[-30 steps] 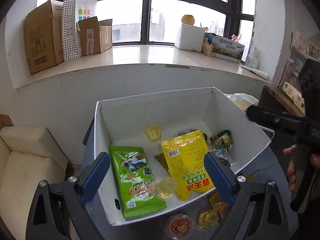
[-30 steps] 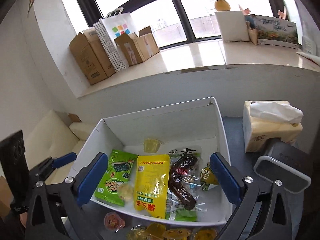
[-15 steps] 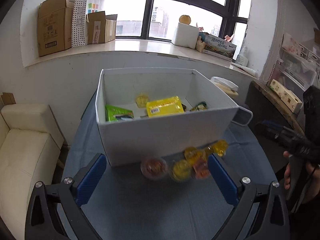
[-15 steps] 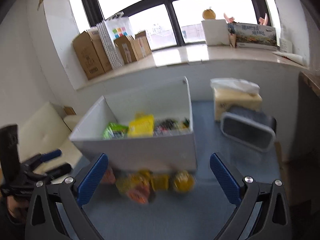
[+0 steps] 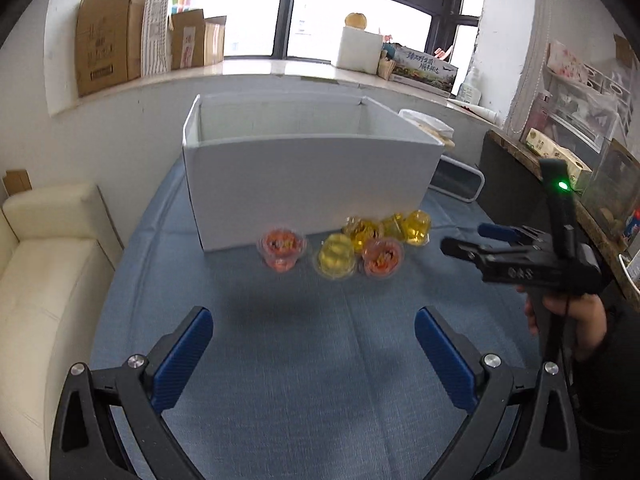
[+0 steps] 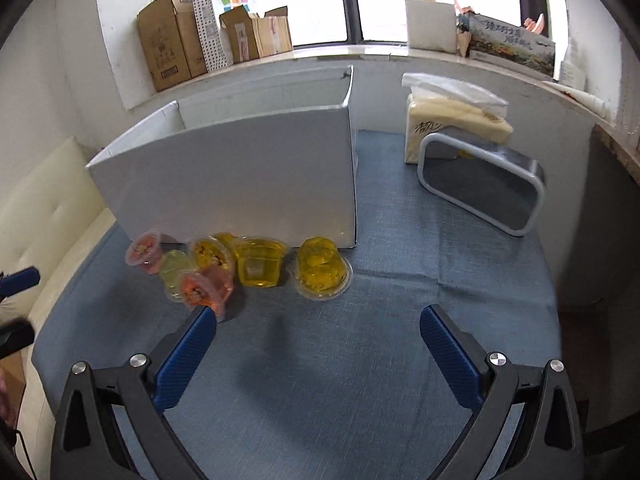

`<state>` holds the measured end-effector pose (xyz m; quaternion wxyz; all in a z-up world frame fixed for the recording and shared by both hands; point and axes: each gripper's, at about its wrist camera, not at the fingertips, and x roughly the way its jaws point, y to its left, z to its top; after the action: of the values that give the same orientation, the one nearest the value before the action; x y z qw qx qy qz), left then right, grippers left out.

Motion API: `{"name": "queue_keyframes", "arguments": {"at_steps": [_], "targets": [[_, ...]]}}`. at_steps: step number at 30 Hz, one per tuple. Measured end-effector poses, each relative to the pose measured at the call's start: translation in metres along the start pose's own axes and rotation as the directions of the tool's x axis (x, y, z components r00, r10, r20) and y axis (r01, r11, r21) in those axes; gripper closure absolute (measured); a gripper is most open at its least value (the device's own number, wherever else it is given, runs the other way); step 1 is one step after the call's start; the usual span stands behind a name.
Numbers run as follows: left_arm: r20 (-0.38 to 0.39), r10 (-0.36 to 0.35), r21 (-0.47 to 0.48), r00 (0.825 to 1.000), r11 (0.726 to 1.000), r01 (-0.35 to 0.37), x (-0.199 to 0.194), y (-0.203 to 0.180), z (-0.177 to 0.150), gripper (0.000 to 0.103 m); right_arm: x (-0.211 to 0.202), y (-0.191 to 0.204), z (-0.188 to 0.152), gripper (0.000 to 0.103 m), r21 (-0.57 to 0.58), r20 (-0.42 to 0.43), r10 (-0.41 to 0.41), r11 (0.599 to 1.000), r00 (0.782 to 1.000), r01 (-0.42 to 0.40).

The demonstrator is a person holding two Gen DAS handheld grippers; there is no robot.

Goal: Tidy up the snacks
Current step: 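Move both tools back toward the remaining jelly cups, then grasp a yellow jelly cup with the right tool while the left tool grasps a pink jelly cup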

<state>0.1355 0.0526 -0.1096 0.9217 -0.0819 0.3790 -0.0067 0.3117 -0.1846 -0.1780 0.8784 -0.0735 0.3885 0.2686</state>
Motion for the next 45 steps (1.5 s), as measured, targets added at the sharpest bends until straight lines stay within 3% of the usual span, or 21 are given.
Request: {"name": "queue_keyframes", "arguments": {"at_steps": [4,8,11,13,17,18,25,28,32,40,42,45], "targets": [[-0.018,-0.001,-0.014,1.0,1.0,0.001,0.006,0.004,-0.004,0.0,0.023,-0.01,0.009,0.001,0.011,-0.018,-0.011,1.0,1.0,0.011],[-0.033,-0.007,-0.018,0.999,1.0,0.006,0.014,0.006,-0.004,0.0,0.041,-0.016,0.015,0.012,0.047,-0.037,0.001,0.999,0.999,0.001],[-0.047,-0.012,-0.026,0.999,1.0,0.011,0.022,0.007,-0.004,0.0,0.05,-0.013,0.02,0.032,0.028,-0.052,0.0,1.0,0.999,0.001],[-0.053,-0.016,-0.028,0.998,1.0,0.014,0.026,0.007,-0.005,0.0,0.055,-0.01,0.022,0.055,0.012,-0.064,0.034,0.999,0.997,-0.034],[-0.065,-0.02,-0.029,0.998,0.999,0.018,0.034,0.007,-0.005,0.0,0.053,-0.001,0.017,0.06,-0.03,-0.052,0.037,0.999,0.998,-0.038],[-0.065,-0.024,-0.03,0.998,0.999,0.022,0.036,0.006,-0.005,0.0,0.05,0.0,0.015,0.065,-0.034,-0.04,0.037,0.999,0.999,-0.038],[-0.041,-0.009,-0.078,0.999,0.997,0.006,0.064,0.014,0.014,0.0,0.019,0.013,-0.002,0.065,-0.065,0.006,0.055,0.996,0.998,-0.054],[-0.061,0.022,-0.138,0.998,0.99,-0.03,0.082,0.024,0.024,0.001,0.0,0.018,-0.01,0.065,-0.065,0.021,0.066,0.996,0.998,-0.064],[-0.067,0.091,-0.128,0.994,0.987,-0.099,0.1,0.025,0.032,0.002,-0.029,0.024,-0.026,0.065,-0.082,0.047,0.079,0.994,0.996,-0.075],[-0.108,0.083,-0.107,0.991,0.99,-0.095,0.128,0.028,0.041,0.033,-0.049,0.036,-0.025,0.065,-0.092,0.059,0.091,0.992,0.994,-0.085],[-0.109,0.062,-0.102,0.992,0.992,-0.073,0.13,0.026,0.044,0.053,-0.048,0.033,-0.025,0.065,-0.079,0.058,0.091,0.993,0.994,-0.087],[-0.112,0.041,-0.087,0.993,0.995,-0.051,0.131,0.024,0.045,0.055,-0.047,0.032,-0.026,0.065,-0.072,0.057,0.094,0.993,0.994,-0.09]]}}
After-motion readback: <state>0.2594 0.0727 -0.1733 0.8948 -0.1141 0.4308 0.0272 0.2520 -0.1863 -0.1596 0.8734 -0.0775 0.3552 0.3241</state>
